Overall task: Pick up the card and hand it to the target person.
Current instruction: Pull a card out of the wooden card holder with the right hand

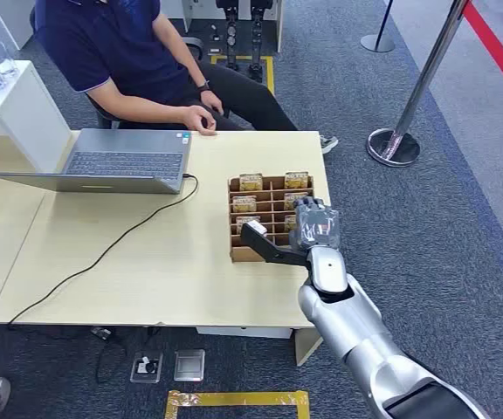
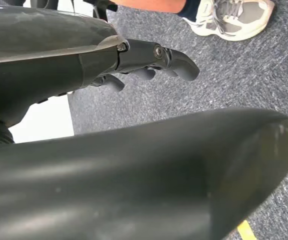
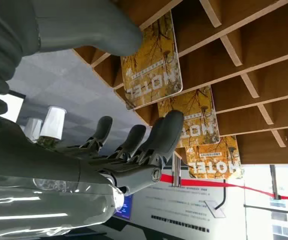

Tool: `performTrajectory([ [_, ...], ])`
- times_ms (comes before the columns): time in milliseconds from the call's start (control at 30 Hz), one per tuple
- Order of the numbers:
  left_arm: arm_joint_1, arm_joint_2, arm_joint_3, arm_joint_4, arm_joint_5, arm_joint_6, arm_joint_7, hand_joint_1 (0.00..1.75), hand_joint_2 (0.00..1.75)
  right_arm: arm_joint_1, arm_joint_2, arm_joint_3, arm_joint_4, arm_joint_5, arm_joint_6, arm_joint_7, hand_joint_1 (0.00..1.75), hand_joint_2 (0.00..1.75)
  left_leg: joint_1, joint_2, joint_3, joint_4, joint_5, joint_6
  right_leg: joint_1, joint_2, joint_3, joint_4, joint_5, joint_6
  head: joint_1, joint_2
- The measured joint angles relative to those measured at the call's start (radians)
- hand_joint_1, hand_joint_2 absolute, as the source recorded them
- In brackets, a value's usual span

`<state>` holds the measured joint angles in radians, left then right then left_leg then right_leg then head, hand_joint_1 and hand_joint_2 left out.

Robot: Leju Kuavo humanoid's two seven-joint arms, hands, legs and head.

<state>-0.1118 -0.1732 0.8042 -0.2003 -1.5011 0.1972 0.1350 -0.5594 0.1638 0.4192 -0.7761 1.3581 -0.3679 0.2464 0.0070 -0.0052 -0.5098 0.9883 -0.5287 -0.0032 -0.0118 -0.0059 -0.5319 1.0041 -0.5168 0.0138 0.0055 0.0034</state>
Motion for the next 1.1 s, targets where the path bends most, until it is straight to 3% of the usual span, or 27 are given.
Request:
performTrajectory([
  [133,0.0,0.0,0.0,0.0,0.0,0.0,0.0,0.0,0.0,-0.001,0.0,0.0,0.003,0.003,0.0,0.0,1.13,1.75,0.0,0.0,0.0,0.0,0.0,0.0,0.0,0.0,0.0,0.0,0.0,0.0,0.0,0.0],
  [267,0.001,0.0,0.0,0.0,0.0,0.0,0.0,0.0,0.0,-0.003,0.001,0.0,0.01,0.006,-0.001,-0.001,1.11,1.75,0.0,0.0,0.0,0.0,0.0,0.0,0.0,0.0,0.0,0.0,0.0,0.0,0.0,0.0],
  [433,0.001,0.0,0.0,0.0,0.0,0.0,0.0,0.0,0.0,-0.006,0.001,0.0,0.02,0.011,-0.006,-0.006,1.42,1.75,0.0,0.0,0.0,0.0,0.0,0.0,0.0,0.0,0.0,0.0,0.0,0.0,0.0,0.0],
  [667,0.0,0.0,0.0,0.0,0.0,-0.001,-0.003,0.0,0.0,-0.019,0.002,-0.006,0.034,0.011,-0.019,-0.011,1.72,1.75,0.0,0.0,0.0,0.0,0.0,0.0,0.0,0.0,0.0,0.0,0.0,0.0,0.0,0.0],
  [1100,-0.003,0.0,-0.002,0.0,-0.002,-0.009,-0.004,0.0,0.0,-0.02,0.0,-0.026,0.029,0.018,-0.055,-0.022,1.75,1.75,0.0,0.0,0.0,0.0,0.0,0.0,0.0,0.0,0.0,0.0,0.0,0.0,0.0,0.0],
])
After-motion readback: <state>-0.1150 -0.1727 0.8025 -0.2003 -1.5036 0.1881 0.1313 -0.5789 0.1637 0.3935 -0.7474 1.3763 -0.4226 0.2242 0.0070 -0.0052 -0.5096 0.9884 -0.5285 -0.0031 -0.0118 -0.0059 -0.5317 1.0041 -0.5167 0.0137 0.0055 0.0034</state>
